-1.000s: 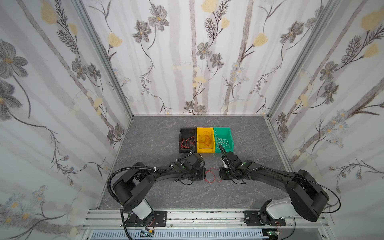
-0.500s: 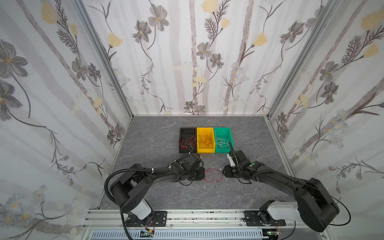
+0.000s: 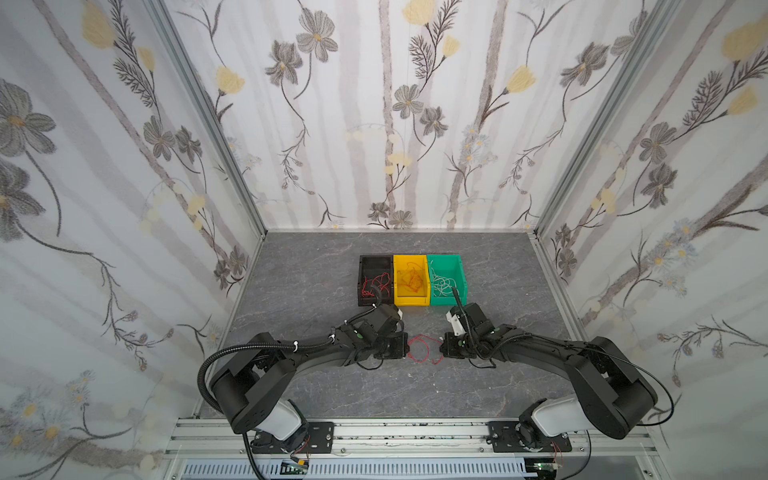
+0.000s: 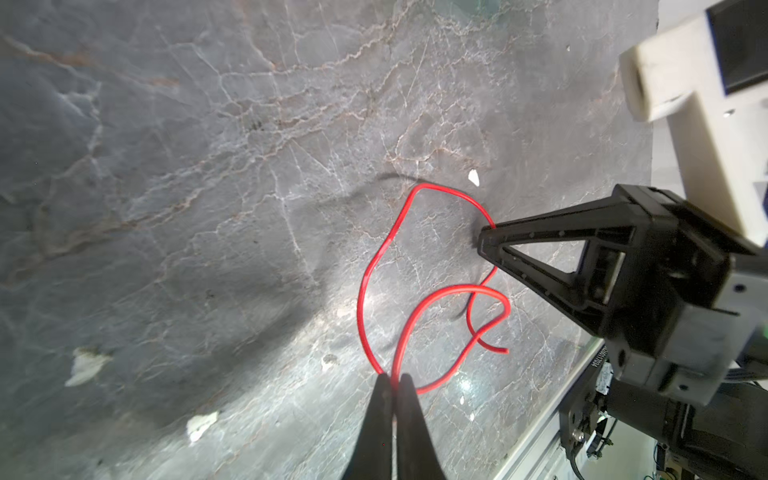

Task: Untangle the cables
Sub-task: 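Grasp the red wire with both grippers at separate points, then lift the red wire with both grippers over the black bin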

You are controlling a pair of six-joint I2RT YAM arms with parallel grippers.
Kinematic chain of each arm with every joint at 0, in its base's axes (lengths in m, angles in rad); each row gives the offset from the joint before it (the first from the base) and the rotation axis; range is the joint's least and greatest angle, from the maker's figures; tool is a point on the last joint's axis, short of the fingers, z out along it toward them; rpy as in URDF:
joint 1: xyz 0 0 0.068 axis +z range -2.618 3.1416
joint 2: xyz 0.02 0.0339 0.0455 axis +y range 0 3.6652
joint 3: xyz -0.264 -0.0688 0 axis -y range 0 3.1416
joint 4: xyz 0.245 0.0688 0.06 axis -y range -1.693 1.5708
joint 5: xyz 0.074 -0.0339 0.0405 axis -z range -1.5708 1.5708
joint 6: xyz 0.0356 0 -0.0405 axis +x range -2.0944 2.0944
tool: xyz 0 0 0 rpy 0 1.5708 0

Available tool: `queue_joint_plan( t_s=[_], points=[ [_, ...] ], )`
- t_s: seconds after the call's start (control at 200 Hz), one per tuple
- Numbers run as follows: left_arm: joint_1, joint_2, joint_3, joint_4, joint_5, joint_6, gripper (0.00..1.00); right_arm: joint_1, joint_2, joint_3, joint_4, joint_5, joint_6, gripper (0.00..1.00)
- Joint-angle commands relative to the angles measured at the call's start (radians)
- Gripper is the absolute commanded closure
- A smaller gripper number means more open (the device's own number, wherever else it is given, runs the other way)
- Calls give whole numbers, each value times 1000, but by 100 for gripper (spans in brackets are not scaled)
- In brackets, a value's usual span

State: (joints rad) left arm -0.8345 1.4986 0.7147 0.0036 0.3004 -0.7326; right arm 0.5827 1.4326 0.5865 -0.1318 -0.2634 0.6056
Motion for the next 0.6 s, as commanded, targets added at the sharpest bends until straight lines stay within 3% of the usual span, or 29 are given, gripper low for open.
queue_joint_plan(
  t_s=[0.0,0.275,0.595],
  points=[
    [22,-42,-15,20,-7,-1,100,-9,-29,16,-73,99,-9,99],
    [109,-172,-53,-57,-24,25,100,-42,-101,35,-181,215,-26,100],
    [280,-281,-45,-162,-42,77,100,-31,-165,203,-225,155,-80,100]
  ],
)
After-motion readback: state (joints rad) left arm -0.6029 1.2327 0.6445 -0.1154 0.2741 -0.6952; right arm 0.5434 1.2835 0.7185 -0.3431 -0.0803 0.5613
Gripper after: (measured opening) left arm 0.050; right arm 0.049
